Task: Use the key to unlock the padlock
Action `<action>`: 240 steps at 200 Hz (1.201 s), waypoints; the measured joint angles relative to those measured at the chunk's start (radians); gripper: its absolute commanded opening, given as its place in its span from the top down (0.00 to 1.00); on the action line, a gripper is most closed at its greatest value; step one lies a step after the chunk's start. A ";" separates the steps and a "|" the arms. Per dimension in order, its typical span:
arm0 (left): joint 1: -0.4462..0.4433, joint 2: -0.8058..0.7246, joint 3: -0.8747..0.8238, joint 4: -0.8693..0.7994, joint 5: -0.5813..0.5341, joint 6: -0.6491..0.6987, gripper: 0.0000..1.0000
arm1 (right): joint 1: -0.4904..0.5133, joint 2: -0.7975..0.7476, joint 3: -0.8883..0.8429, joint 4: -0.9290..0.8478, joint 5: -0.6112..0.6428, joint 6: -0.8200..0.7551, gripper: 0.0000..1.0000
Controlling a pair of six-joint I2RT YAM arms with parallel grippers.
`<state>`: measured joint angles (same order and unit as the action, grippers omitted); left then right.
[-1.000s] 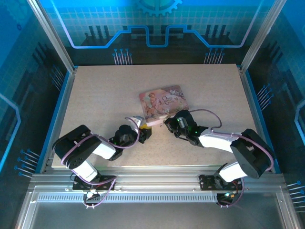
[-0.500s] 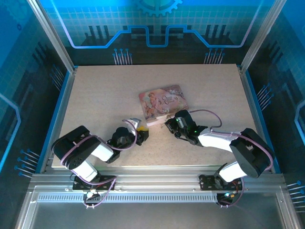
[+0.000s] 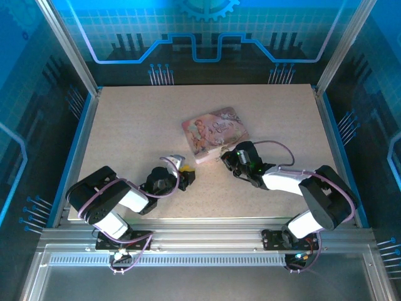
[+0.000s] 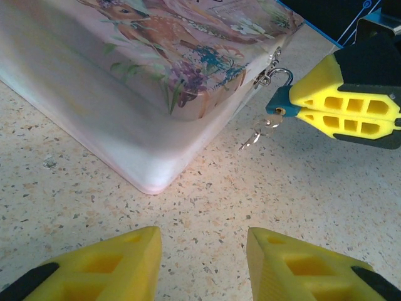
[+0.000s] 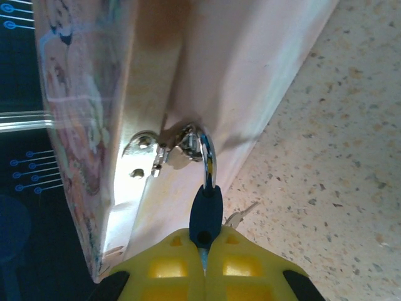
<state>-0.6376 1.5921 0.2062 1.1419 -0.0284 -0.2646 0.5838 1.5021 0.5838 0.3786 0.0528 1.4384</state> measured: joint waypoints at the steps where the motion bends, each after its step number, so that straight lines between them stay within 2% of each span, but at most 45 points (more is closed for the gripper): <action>1: 0.000 0.000 0.000 0.000 0.000 0.000 0.59 | 0.000 0.000 -0.001 0.006 0.000 0.000 1.00; 41: 0.000 0.008 0.000 0.016 0.008 -0.003 0.59 | -0.018 0.000 -0.065 0.117 -0.005 -0.050 1.00; 99: 0.000 0.010 0.000 0.028 0.027 -0.011 0.59 | -0.068 -0.029 -0.095 0.119 -0.017 -0.180 1.00; 125: 0.000 -0.010 0.000 0.021 0.031 -0.010 0.59 | -0.089 -0.051 -0.099 0.090 -0.039 -0.231 1.00; 154: 0.000 -0.090 0.000 -0.030 0.034 -0.001 0.58 | -0.097 -0.117 -0.077 -0.030 -0.071 -0.327 1.00; 180: 0.001 -0.225 0.016 -0.182 0.033 0.022 0.58 | -0.101 -0.191 -0.025 -0.160 -0.115 -0.423 1.00; 219: 0.003 -0.475 0.142 -0.569 -0.026 0.068 0.56 | -0.097 -0.259 0.059 -0.324 -0.201 -0.549 1.00; 240: 0.020 -0.574 0.224 -0.772 -0.071 0.084 0.53 | -0.063 -0.262 0.097 -0.392 -0.250 -0.594 1.00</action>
<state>-0.6174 1.0183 0.4305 0.3698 -0.0994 -0.1806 0.5213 1.2400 0.6807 -0.0135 -0.1970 0.8444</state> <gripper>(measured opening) 0.453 0.042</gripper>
